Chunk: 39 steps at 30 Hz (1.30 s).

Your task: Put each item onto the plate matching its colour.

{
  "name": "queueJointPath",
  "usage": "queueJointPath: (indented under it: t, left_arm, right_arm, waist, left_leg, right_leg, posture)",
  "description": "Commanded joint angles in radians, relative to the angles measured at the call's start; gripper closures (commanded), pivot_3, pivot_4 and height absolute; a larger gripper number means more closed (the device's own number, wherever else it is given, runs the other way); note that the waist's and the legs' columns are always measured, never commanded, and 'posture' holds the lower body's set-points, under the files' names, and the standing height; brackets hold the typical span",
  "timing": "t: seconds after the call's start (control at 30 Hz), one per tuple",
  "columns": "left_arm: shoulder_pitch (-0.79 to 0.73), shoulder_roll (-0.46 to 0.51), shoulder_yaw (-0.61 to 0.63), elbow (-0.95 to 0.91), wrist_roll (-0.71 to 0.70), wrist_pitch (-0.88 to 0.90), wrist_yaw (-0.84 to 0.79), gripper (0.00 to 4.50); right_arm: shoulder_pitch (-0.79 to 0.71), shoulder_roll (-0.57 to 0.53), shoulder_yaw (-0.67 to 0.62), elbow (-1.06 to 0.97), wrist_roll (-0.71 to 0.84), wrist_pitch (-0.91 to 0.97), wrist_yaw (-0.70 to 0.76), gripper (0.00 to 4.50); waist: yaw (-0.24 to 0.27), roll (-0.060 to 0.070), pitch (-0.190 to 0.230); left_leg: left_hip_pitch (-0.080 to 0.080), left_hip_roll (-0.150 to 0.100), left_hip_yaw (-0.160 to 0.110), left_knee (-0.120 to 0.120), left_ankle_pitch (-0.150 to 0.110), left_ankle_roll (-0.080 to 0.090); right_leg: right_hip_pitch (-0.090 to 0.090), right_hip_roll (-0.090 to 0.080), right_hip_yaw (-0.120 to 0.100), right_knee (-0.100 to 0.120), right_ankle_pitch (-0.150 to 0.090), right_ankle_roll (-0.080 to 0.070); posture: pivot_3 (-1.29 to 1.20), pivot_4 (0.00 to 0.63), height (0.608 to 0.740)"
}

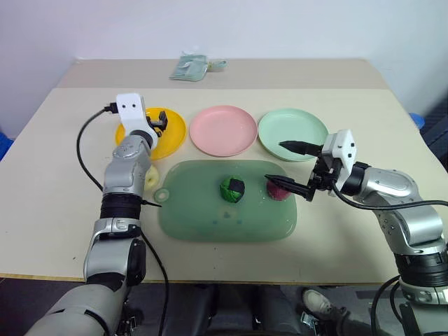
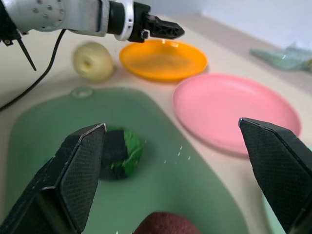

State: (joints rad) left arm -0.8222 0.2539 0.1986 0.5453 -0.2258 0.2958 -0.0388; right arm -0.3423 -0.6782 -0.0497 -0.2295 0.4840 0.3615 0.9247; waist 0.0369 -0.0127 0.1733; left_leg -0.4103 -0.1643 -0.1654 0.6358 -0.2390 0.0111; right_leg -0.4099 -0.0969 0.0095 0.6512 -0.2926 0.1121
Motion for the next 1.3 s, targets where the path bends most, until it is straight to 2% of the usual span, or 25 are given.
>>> queueJointPath:
  t: [0.03,0.07,0.1,0.13,0.37,0.5,0.63,0.77,0.97,1.13,1.3]
  left_arm:
    - [0.042,-0.007,-0.009,-0.161,-0.038,-0.029,-0.091,0.84]
    - [0.074,-0.004,-0.01,-0.211,-0.049,-0.023,-0.119,0.84]
    - [0.103,-0.001,-0.008,-0.257,-0.062,-0.014,-0.14,0.33]
    - [0.136,0.0,-0.004,-0.312,-0.079,0.001,-0.158,0.04]
    - [0.28,0.021,0.041,-0.643,-0.195,0.139,-0.185,0.04]
    - [0.366,0.02,0.122,-0.882,-0.338,0.248,-0.146,0.04]
    - [0.532,0.095,0.193,-1.044,-0.394,0.31,-0.166,0.04]
    - [0.7,0.167,0.256,-1.1,-0.379,0.31,-0.182,0.04]
    - [0.834,0.201,0.273,-1.124,-0.332,0.315,-0.156,0.04]
    - [0.898,0.258,0.223,-1.114,-0.219,0.312,-0.149,0.04]
    - [0.872,0.25,0.144,-1.088,-0.144,0.307,-0.129,0.04]
  right_arm:
    - [0.001,0.01,-0.023,-0.038,0.003,-0.025,-0.01,0.0]
    - [0.007,0.01,-0.024,-0.041,0.002,-0.027,-0.011,0.0]
    - [0.012,0.01,-0.026,-0.043,0.001,-0.028,-0.012,0.0]
    - [0.016,0.01,-0.027,-0.044,0.001,-0.03,-0.012,0.0]
    - [0.022,0.018,-0.02,-0.037,-0.002,-0.039,-0.012,0.0]
    - [0.015,0.024,-0.012,-0.017,-0.006,-0.051,0.001,0.0]
    - [0.008,0.034,-0.005,0.003,-0.005,-0.056,0.016,0.0]
    - [0.001,0.042,0.008,0.028,-0.008,-0.065,0.036,0.0]
    - [-0.011,0.047,0.018,0.051,-0.007,-0.066,0.057,0.0]
    - [-0.022,0.056,0.029,0.069,-0.01,-0.069,0.064,0.0]
    - [-0.027,0.066,0.033,0.062,-0.013,-0.06,0.059,0.0]
  waist:
    - [0.0,0.0,0.0]
    - [-0.001,0.0,0.0]
    - [-0.002,0.0,0.0]
    - [-0.004,0.0,0.0]
    - [0.002,0.0,0.0]
    - [0.001,0.001,0.0]
    - [-0.006,0.001,-0.001]
    - [-0.001,0.002,-0.001]
    - [0.007,0.002,-0.001]
    - [0.003,0.002,-0.001]
    - [0.005,0.002,-0.001]
  left_leg:
    - [0.0,0.0,0.0,0.001,0.0,0.0]
    - [0.0,0.0,0.0,0.002,0.0,0.0]
    - [0.0,0.0,0.0,0.003,0.0,0.0]
    - [0.0,0.0,0.0,0.004,0.0,0.0]
    - [0.0,0.0,0.0,0.01,0.0,0.0]
    - [0.0,0.0,0.001,0.011,-0.001,0.001]
    - [0.001,0.0,0.002,0.01,-0.001,0.001]
    - [0.001,0.001,0.003,0.009,-0.001,0.0]
    - [0.001,0.0,0.003,0.01,-0.002,0.002]
    - [0.001,0.0,0.003,0.009,-0.002,0.002]
    - [0.001,0.0,0.004,0.008,-0.002,0.002]
  right_leg:
    - [0.0,0.0,0.0,0.0,0.0,0.0]
    - [0.001,0.0,0.0,0.001,0.0,0.0]
    - [0.001,0.0,0.0,0.001,0.0,0.0]
    - [0.001,0.0,0.001,0.002,0.0,0.0]
    - [0.001,0.001,0.001,0.009,0.0,0.0]
    - [0.001,0.001,0.002,0.009,0.0,0.0]
    - [0.0,0.001,0.003,0.01,0.0,0.0]
    - [0.0,0.002,0.004,0.01,0.0,0.0]
    - [0.002,0.001,0.004,0.008,0.0,0.0]
    - [0.001,0.001,0.004,0.008,0.0,0.0]
    - [0.001,0.001,0.005,0.008,0.0,0.0]
  posture:
    - [0.0,0.15,0.74]
    - [0.0,0.15,0.74]
    - [0.0,0.15,0.74]
    - [0.0,0.15,0.74]
    - [0.0,0.15,0.74]
    - [0.0,0.15,0.74]
    - [0.0,0.15,0.74]
    - [0.0,0.15,0.74]
    - [0.0,0.15,0.74]
    - [0.0,0.15,0.74]
    - [0.0,0.15,0.74]
